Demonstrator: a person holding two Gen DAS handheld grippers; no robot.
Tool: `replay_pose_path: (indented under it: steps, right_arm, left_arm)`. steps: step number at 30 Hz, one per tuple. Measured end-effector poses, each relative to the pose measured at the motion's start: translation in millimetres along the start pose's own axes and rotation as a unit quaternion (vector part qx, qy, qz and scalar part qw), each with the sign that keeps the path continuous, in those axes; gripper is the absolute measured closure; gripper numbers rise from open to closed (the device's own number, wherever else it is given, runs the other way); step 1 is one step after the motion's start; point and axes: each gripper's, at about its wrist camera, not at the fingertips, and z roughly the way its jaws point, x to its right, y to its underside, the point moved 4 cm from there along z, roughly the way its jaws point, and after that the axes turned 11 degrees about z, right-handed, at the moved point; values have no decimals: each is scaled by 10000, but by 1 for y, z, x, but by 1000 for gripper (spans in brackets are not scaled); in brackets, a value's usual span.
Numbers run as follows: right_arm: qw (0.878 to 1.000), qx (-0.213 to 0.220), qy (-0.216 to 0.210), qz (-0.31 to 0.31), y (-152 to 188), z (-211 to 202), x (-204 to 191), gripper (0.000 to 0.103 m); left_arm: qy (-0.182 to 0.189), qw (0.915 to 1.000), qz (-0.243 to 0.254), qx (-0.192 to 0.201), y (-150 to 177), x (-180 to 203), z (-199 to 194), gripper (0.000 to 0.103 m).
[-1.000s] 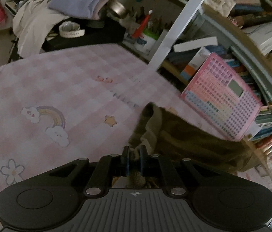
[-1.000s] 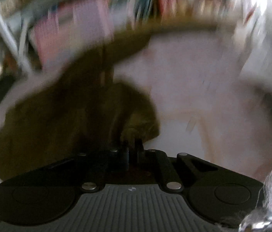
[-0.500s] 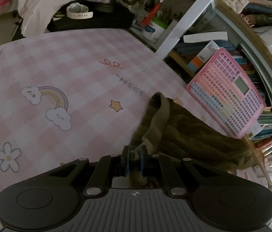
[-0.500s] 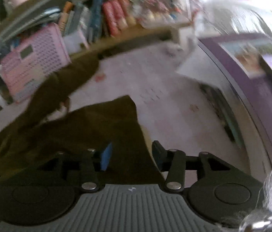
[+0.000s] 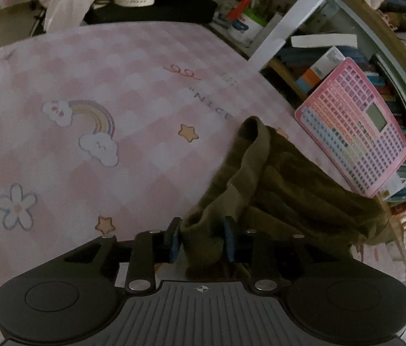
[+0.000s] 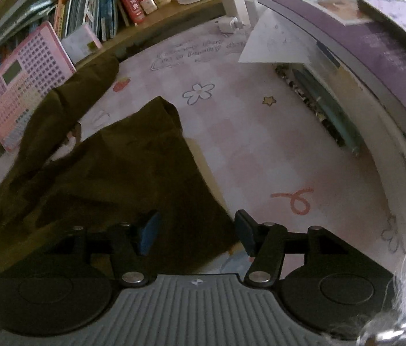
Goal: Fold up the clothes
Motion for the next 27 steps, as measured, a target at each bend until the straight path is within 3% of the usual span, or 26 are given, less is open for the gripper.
replay_pose_path:
  steps: [6, 9, 13, 17, 21, 22, 27]
  right_arm:
    - [9966, 117, 266, -765, 8, 7, -4, 84]
    - [9945, 79, 229, -1020, 13, 6, -8, 86]
    - [9891, 6, 216, -1456, 25, 3, -18, 87]
    - [9832, -278, -110, -1799, 42, -2, -33, 88]
    - [9775, -441, -320, -2037, 50, -3, -39, 88]
    - [9779, -457, -328, -2016, 50, -3, -39, 88]
    - [9786, -443, -263, -1995, 51, -3, -42, 88]
  left_arm:
    - [62, 9997, -219, -39, -3, -5, 11, 87]
    - [102, 9995, -289, 98, -19, 4, 16, 94]
    - [277, 9972, 176, 678, -46, 15, -12, 94]
    - [456, 9885, 671, 1276, -73, 27, -44, 94]
    - [-270, 9992, 156, 242, -40, -39, -1, 92]
    - [-291, 9993, 54, 240, -32, -47, 1, 86]
    - [-81, 9987, -318, 385, -16, -60, -4, 84]
